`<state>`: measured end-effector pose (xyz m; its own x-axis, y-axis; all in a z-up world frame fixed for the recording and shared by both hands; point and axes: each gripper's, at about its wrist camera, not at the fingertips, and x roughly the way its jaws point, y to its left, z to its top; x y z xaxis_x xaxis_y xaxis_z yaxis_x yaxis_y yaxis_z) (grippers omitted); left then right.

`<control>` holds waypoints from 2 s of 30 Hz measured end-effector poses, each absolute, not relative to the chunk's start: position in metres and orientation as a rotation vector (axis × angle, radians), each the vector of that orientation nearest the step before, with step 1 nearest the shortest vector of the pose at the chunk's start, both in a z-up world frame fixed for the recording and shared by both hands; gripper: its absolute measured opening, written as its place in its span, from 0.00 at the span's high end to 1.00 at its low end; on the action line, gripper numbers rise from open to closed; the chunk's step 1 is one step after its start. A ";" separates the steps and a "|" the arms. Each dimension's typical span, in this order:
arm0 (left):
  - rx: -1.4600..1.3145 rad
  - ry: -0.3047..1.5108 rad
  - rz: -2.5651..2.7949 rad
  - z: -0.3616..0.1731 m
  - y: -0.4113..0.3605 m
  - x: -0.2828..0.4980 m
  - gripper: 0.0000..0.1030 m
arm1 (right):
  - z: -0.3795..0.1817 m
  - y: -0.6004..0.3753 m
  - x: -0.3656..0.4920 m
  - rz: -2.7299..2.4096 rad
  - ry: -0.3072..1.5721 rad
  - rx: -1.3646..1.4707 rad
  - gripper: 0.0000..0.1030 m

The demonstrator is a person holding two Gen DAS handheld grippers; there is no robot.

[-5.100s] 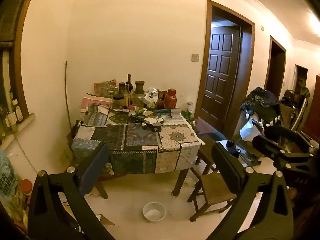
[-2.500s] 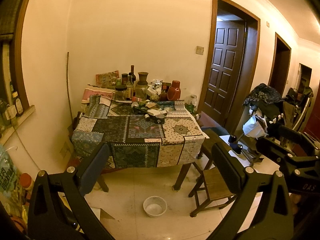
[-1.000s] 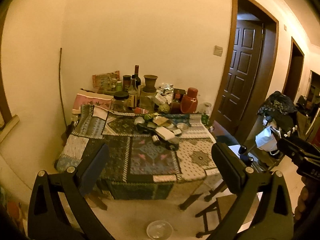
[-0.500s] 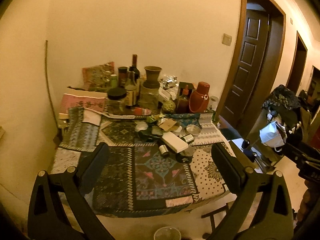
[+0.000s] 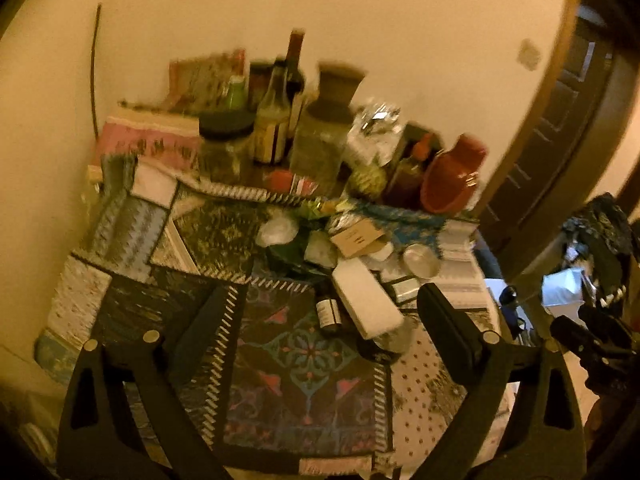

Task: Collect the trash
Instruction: 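Move both tools toward the table over the dark glass bottle, then close the right gripper on the dark glass bottle and lift it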

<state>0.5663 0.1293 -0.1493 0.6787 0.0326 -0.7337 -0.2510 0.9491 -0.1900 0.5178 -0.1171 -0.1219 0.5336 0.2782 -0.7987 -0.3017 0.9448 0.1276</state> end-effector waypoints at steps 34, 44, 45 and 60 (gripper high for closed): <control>-0.380 1.194 0.286 -0.325 0.119 0.691 0.46 | -0.295 -0.045 0.678 0.744 1.391 0.019 0.40; -0.272 1.216 0.316 -0.326 0.112 0.702 0.73 | -0.289 -0.055 0.668 0.706 1.343 -0.078 0.40; -0.276 1.221 0.306 -0.325 0.110 0.702 0.73 | -0.289 -0.059 0.669 0.696 1.343 -0.074 0.40; -0.336 1.053 0.231 -0.244 0.115 0.640 0.73 | -0.230 -0.111 0.651 0.533 1.214 0.085 0.40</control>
